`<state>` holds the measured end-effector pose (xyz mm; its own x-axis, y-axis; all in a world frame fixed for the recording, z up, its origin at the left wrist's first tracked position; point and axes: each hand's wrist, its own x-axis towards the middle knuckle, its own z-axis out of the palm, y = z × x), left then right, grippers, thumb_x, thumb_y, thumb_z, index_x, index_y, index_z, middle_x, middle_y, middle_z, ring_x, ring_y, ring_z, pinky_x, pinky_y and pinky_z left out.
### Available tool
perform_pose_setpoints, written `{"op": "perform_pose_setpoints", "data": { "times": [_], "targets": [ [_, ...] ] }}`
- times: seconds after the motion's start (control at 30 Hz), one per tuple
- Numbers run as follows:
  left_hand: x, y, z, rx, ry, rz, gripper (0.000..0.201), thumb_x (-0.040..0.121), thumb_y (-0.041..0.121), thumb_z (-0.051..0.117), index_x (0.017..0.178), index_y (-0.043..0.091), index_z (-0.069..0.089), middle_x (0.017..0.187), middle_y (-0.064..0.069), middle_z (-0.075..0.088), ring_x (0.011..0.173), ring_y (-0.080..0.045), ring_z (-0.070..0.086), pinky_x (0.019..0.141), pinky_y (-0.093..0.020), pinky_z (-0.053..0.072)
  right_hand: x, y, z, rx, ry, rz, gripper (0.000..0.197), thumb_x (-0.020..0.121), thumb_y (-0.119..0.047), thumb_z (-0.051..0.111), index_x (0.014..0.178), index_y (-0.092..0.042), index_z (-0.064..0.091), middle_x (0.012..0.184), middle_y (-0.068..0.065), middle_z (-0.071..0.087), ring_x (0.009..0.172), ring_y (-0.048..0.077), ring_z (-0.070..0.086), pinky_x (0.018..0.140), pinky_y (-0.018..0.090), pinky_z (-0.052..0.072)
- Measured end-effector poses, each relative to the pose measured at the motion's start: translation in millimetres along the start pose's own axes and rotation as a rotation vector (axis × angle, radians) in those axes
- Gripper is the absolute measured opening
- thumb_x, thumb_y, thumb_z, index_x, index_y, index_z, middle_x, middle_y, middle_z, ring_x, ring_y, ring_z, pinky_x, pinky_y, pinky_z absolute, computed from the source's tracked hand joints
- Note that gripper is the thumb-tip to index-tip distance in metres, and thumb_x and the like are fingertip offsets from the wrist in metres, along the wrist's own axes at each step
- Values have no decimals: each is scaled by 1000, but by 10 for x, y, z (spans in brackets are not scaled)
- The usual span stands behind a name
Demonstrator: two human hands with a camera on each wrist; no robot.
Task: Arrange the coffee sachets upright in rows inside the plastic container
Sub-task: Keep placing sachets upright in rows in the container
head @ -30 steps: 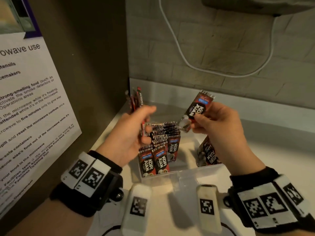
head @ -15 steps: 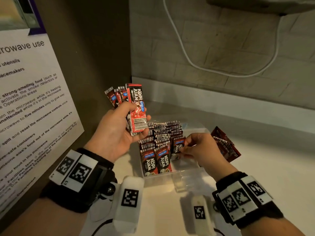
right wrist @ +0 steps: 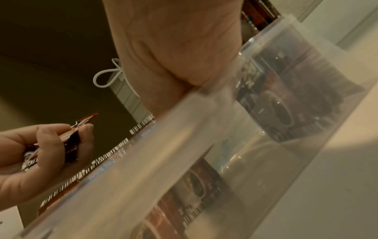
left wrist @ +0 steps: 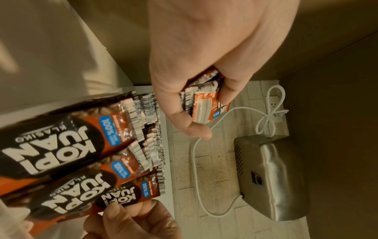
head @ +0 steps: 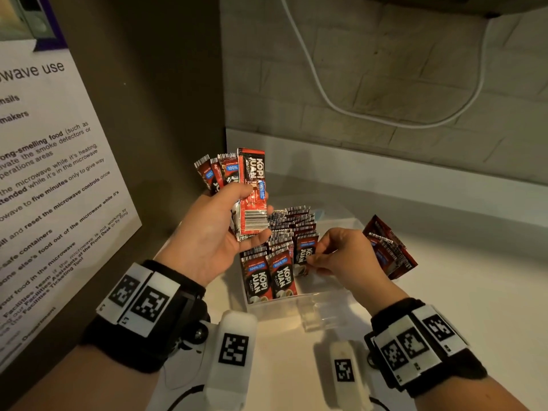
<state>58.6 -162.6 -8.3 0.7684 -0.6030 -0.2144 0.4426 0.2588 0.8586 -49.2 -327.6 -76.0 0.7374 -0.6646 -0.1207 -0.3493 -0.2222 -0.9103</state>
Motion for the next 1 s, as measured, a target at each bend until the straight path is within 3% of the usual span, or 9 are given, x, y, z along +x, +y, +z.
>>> {"op": "perform_pose_setpoints", "data": {
  "times": [0.13, 0.27, 0.33, 0.47, 0.53, 0.67, 0.83, 0.93, 1.0],
  "targets": [
    [17, -6, -21, -13, 15, -12, 28, 89, 18, 64, 116, 12, 61, 89, -9, 73, 75, -18, 71, 50, -31, 54, -35, -15, -10, 9, 36, -8, 30, 70, 5, 78, 78, -7, 52, 74, 19, 66, 73, 36, 70, 71, 53, 57],
    [5, -9, -21, 7, -22, 2, 29, 85, 15, 68, 114, 13, 63, 86, -5, 72, 76, -17, 69, 50, -30, 53, -149, -104, -63, 60, 206, -132, 37, 66, -19, 85, 88, -20, 55, 82, 8, 63, 68, 24, 60, 58, 36, 51],
    [-9, -26, -4, 32, -52, 6, 30, 84, 15, 69, 113, 12, 64, 83, -4, 72, 72, -15, 69, 49, -29, 53, -250, -216, -92, 192, 285, -268, 29, 71, -24, 81, 87, -18, 58, 79, 7, 61, 67, 21, 57, 60, 35, 49],
    [-51, -85, 68, 97, -133, 1, 28, 82, 15, 70, 109, 10, 66, 86, -6, 74, 71, -15, 71, 52, -30, 55, -432, -513, -100, 464, 157, -335, 31, 68, -29, 73, 89, -10, 60, 77, 9, 58, 51, 12, 51, 47, 23, 41],
    [-77, -132, 119, 142, -181, 20, 22, 81, 14, 71, 102, 12, 68, 89, -7, 75, 75, -18, 71, 59, -32, 57, -485, -603, -79, 511, 91, -335, 27, 71, -21, 73, 91, -9, 60, 75, 8, 60, 46, 14, 51, 42, 22, 38],
    [-152, -217, 223, 168, -218, 71, 12, 77, 23, 70, 88, 18, 68, 86, -5, 74, 77, -20, 70, 62, -33, 56, -529, -619, 12, 419, 141, -366, 11, 79, -13, 72, 88, -12, 65, 74, 5, 65, 57, 18, 63, 52, 27, 49],
    [-161, -235, 282, 187, -192, 99, 5, 84, 26, 67, 86, 21, 68, 83, 0, 73, 82, -16, 69, 59, -28, 52, -548, -611, 73, 495, 76, -284, 18, 83, -19, 69, 94, -5, 63, 81, 11, 61, 62, 22, 64, 66, 50, 59],
    [-167, -239, 305, 178, -202, 90, 5, 87, 27, 65, 86, 21, 66, 88, -2, 73, 86, -19, 69, 60, -29, 53, -536, -607, 70, 539, 66, -249, 22, 84, -18, 68, 97, -1, 62, 79, 15, 61, 59, 16, 62, 67, 47, 58],
    [-176, -238, 321, 175, -205, 84, 7, 88, 27, 64, 85, 21, 66, 88, -4, 71, 86, -20, 68, 62, -31, 55, -527, -609, 61, 524, 75, -244, 18, 84, -15, 67, 96, -1, 63, 85, 23, 65, 66, 26, 65, 65, 48, 58]
  ]
}}
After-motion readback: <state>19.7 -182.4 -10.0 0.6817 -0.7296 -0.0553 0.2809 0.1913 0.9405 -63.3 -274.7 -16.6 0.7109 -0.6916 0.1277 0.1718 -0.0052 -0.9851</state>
